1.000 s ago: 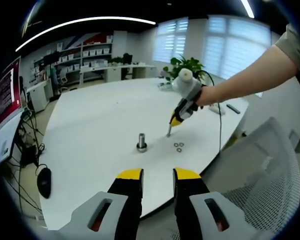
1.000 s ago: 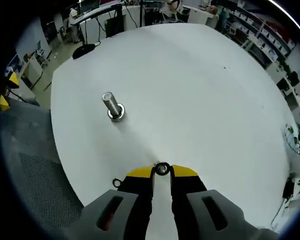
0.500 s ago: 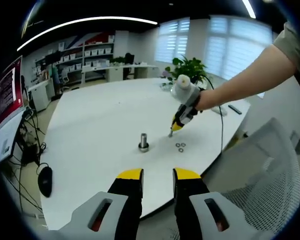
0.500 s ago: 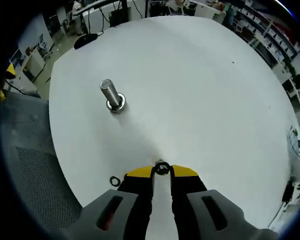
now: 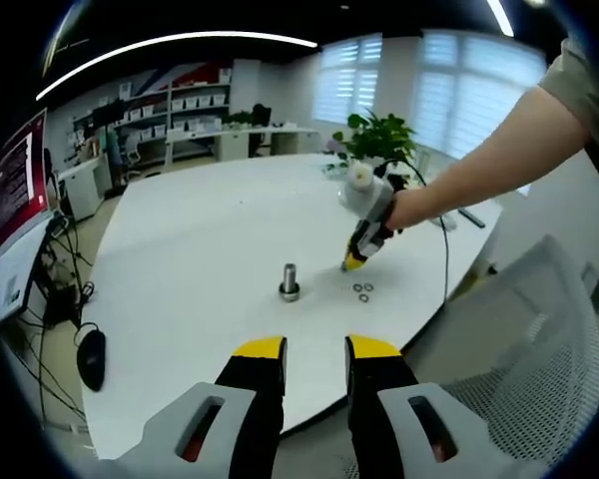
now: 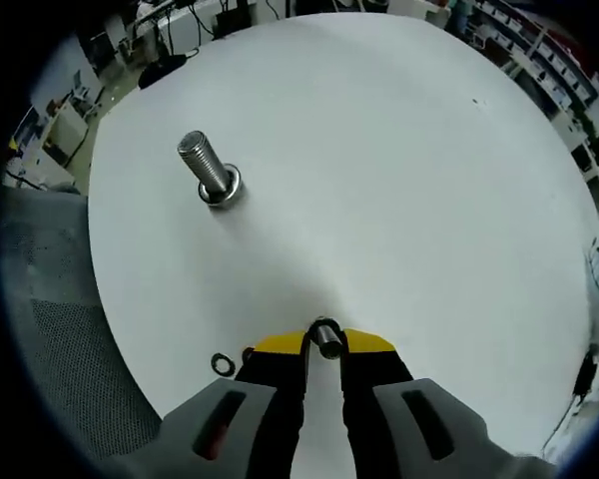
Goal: Place the washer onto the threaded stud by aligning its center hole with the stud, sliding it down to the base, and recovering from edge contact or off-axis alignment until the washer reaches the visible bottom stop.
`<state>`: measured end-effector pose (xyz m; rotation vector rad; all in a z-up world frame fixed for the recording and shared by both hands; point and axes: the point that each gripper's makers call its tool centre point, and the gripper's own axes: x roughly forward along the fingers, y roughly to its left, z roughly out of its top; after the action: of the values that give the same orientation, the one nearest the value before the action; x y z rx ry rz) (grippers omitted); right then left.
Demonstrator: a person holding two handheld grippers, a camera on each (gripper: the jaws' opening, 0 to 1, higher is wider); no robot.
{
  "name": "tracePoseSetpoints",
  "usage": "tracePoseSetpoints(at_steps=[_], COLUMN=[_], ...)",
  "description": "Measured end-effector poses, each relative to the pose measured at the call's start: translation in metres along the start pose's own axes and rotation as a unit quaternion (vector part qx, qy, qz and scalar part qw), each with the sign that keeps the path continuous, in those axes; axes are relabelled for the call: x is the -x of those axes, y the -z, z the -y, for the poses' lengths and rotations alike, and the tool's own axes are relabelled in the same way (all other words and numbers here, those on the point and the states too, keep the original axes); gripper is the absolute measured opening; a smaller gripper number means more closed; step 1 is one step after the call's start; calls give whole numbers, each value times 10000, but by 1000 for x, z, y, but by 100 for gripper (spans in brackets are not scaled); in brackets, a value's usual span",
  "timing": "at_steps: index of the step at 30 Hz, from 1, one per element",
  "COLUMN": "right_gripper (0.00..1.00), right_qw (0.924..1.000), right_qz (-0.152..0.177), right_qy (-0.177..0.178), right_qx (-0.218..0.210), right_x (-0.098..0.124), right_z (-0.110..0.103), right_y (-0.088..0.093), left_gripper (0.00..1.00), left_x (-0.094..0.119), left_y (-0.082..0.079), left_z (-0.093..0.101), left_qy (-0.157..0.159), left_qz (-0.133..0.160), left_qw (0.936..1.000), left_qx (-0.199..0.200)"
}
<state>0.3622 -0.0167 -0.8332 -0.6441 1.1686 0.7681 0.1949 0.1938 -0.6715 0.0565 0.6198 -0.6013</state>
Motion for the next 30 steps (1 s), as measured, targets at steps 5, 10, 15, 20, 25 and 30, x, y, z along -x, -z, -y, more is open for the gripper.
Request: tracePoseSetpoints(at_steps=[5, 10, 15, 20, 25, 30], right_gripper=[15, 16, 17, 18, 20, 26], right_qw=[10000, 10000, 10000, 10000, 9999, 9997], right_qz=[-40, -10, 32, -5, 23, 24], right_qy=[-24, -20, 0, 26, 8, -101], right_qx=[-12, -17, -70, -76, -164, -215], right_x=[-3, -1, 4, 12, 18, 17], right_z=[-1, -3, 0, 0, -4, -20], right_y=[4, 5, 8, 19, 32, 47], left_gripper=[21, 21, 21, 21, 21, 21], left_x=[0, 0, 0, 0, 1, 0], left_y=[0, 0, 0, 0, -2, -1], left_z=[0, 0, 0, 0, 0, 1], left_qy=[0, 7, 2, 5, 13, 29], left_qz=[0, -2, 0, -4, 61, 34], left_qw=[10000, 10000, 10000, 10000, 10000, 10000], left_qx=[29, 18, 18, 14, 28, 16])
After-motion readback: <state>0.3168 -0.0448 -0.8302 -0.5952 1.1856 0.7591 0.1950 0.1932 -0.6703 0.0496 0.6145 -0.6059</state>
